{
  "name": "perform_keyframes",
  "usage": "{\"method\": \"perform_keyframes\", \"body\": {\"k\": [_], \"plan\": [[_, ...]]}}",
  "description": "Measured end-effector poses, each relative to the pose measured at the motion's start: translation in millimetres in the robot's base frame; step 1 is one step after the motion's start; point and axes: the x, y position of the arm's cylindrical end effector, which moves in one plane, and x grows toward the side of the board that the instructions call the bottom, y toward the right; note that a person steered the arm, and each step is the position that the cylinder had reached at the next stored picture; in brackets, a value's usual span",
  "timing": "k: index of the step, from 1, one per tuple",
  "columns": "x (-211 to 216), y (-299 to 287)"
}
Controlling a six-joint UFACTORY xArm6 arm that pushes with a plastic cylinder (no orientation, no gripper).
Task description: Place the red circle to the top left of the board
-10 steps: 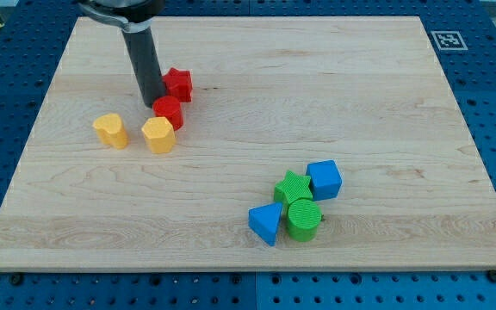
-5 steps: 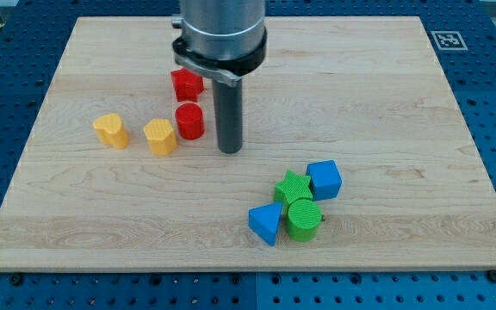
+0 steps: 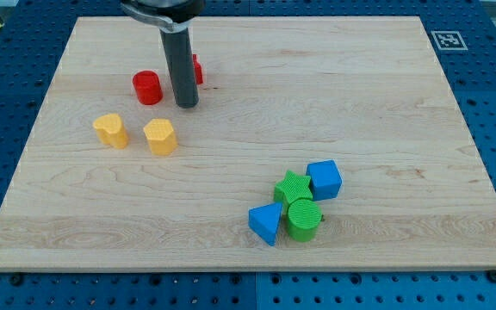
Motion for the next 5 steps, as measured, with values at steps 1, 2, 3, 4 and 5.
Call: {"method": "perform_keyframes", "body": {"k": [1, 2, 3, 4, 5], "plan": [[1.6, -23.1], [-11.7, -59.1], [-55.5, -67.7], [-84.3, -68.2], [-50.9, -68.2]]}}
